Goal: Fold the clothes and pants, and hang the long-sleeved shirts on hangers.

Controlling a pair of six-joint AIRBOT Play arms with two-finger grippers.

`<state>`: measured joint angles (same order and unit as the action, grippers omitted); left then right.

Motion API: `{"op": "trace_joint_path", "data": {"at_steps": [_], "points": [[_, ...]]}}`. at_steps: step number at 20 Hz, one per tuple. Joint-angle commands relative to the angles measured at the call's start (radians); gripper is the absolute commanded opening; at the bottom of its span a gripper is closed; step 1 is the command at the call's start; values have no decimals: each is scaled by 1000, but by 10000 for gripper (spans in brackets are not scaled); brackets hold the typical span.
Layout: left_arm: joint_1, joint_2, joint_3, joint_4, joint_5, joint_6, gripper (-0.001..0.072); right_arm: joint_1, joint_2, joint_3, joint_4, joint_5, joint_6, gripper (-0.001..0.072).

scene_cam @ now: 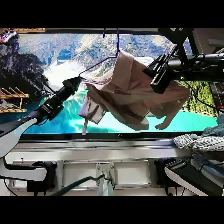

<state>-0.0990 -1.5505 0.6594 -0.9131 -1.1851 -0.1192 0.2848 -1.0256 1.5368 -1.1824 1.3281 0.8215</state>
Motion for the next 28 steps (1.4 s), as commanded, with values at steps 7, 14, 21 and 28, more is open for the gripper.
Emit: {"op": "trace_joint_path", "data": {"at_steps": [7,14,21,28], "points": [[22,0,1,143,-152,0,18,1,0,0,-49,-131,-13,27],[45,0,2,44,-80,1,18,1,16,0,-56,31,-72,27],[52,0,9,48,-75,1,18,1,53,0,-93,47,-82,27],[53,40,91,-12,-252,3,18,4,52,0,-117,106,-83,26]]}}
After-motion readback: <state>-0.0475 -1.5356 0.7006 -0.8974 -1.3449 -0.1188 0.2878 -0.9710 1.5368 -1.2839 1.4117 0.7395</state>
